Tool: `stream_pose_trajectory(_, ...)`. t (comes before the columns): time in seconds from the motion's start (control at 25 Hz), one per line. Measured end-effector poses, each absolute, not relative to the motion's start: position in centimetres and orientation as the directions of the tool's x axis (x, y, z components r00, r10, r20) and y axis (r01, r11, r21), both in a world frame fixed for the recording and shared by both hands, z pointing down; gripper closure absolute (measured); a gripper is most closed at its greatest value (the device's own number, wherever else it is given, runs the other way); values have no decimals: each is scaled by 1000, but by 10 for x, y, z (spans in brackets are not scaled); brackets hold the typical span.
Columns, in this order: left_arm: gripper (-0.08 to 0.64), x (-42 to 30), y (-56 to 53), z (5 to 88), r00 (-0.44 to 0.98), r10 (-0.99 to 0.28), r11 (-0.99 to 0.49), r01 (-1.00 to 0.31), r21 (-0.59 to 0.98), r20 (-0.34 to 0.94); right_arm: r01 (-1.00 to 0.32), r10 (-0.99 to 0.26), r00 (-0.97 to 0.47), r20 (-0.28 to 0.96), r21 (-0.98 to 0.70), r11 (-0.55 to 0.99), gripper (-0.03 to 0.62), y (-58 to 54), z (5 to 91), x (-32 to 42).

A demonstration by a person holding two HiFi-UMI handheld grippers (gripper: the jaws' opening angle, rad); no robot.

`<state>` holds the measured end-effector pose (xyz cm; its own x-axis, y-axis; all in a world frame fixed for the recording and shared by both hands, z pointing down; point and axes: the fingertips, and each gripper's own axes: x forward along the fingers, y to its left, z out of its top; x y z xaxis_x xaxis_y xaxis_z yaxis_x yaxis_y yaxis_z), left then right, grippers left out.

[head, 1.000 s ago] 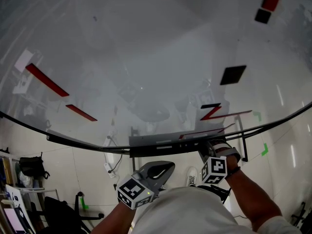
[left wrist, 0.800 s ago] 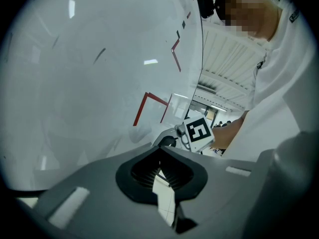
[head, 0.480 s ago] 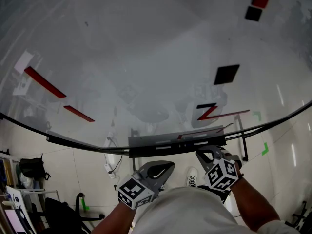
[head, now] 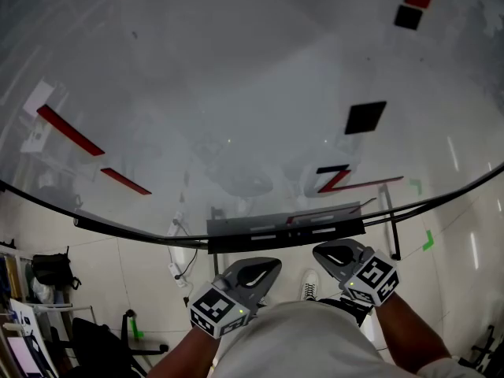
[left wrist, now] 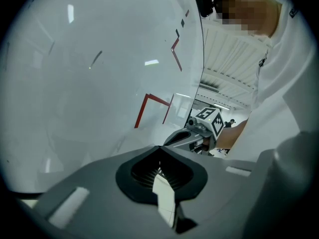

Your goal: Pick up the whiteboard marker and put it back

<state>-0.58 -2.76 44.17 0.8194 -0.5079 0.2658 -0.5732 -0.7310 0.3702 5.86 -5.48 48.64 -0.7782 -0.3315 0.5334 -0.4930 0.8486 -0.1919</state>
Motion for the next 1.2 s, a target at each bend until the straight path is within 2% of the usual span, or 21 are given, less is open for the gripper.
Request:
stream_pose_trajectory(0.24, 543, -7, -25, 440, 824, -504, -726, -567, 388, 261, -506, -338, -838, 428, -377, 776, 591, -55, 472, 58)
stream_pose_trajectory(0.44, 543, -12, -25, 433, 825, -516, -716, -563, 412, 231, -466, -356, -885, 301, -547, 696, 591, -47, 451, 52)
stream_pose_trajectory(0.96, 543, -37, -4, 431, 888, -402, -806, -459, 373, 224, -615, -535, -785, 312, -496, 613, 591, -21, 445, 44)
stream_pose_trajectory(1.2, 543, -48, 4, 429, 865, -448, -790, -501, 353, 226, -598, -523, -798, 299, -494, 631, 591, -2, 440, 47)
